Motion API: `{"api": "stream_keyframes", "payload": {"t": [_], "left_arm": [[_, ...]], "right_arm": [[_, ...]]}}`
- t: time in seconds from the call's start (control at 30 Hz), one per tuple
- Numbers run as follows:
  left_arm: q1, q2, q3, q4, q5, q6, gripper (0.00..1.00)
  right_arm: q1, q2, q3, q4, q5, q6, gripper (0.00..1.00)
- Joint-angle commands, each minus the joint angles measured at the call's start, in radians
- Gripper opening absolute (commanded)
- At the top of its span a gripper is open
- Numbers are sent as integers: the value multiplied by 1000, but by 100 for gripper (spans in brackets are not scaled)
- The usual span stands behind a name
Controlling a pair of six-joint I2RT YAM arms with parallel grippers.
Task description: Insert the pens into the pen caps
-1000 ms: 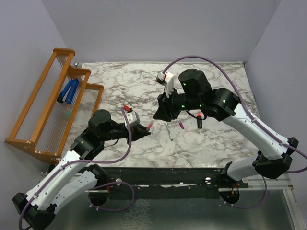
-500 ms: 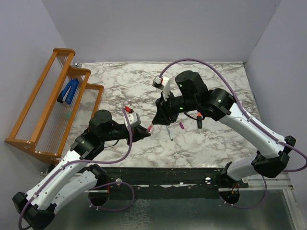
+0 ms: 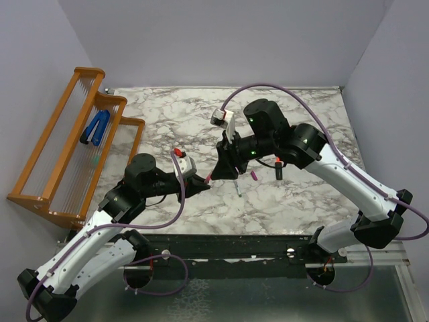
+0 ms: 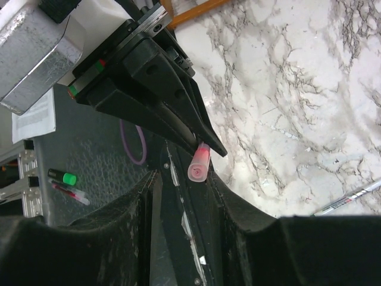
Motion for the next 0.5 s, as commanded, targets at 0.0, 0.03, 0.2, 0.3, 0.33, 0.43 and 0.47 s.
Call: {"api": "stream_keyframes", "payload": {"t": [0.0,0.03,0.2,0.3,0.33,0.43,0.47], "left_arm": [[-3,-4,2,20,-18,10,0],[-2,-5,2,21,-18,11,0],[-3,-5,2,19,-21,11,0],[-3,-5,2,19,-23,11,0],[-3,-5,2,19,-23,10,0],[-3,-7,2,18,-23,11,0],[-3,-7,2,18,-23,11,0]], "right_arm": [[5,-8,-1,-4,-61,2,41],[5,-8,-5,-4,-59,2,41],[5,-3,-21,-1,-59,0,35],[4,3,-23,-1,-60,-1,34],[5,5,-22,-1,-59,-1,33],[4,9,-26,-1,-53,-1,34],[4,9,-27,0,-53,-1,34]]}}
